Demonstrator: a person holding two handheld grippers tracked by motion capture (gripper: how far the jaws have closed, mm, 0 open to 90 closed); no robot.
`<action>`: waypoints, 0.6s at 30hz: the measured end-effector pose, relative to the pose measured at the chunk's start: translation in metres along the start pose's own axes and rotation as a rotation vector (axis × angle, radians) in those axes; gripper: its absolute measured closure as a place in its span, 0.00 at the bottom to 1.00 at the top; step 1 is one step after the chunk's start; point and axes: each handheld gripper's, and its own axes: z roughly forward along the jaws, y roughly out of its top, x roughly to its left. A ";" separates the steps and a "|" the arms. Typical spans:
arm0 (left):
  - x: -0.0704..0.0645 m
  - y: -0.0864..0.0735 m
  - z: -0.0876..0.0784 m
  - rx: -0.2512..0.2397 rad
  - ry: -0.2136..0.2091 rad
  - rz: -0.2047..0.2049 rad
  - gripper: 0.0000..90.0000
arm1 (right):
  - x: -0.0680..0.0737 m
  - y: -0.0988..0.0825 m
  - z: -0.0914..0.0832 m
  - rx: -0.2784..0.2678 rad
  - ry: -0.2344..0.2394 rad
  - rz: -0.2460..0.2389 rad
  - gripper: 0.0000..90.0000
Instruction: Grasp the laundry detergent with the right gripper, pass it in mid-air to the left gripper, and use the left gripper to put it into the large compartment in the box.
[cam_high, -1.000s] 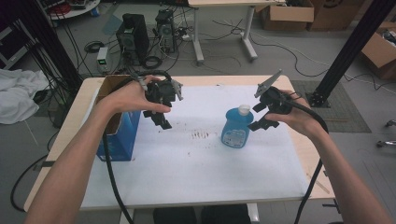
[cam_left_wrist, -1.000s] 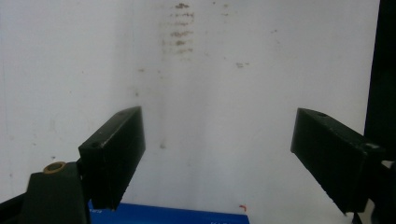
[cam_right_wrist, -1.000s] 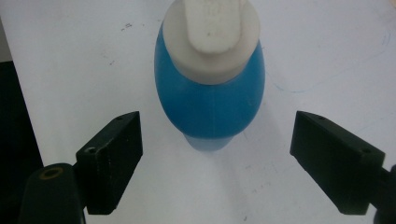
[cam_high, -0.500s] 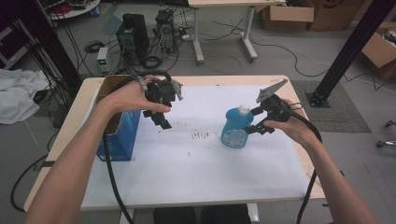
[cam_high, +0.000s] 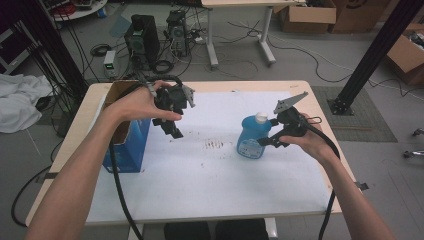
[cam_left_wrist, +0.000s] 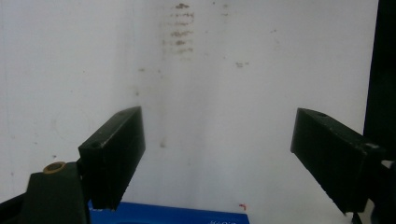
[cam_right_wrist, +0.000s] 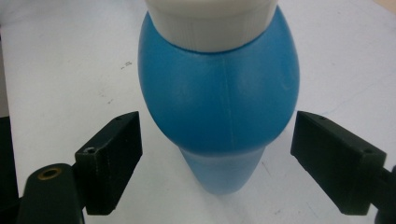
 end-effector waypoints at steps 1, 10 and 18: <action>0.000 0.000 0.000 0.001 0.000 0.001 0.20 | 0.000 0.000 0.001 -0.001 0.001 0.001 0.19; -0.001 -0.001 -0.001 -0.002 0.004 0.000 0.21 | 0.001 -0.003 0.011 -0.005 0.000 -0.012 0.23; 0.000 -0.003 -0.001 0.003 0.003 -0.002 0.21 | 0.000 -0.003 0.015 -0.001 0.013 -0.029 0.26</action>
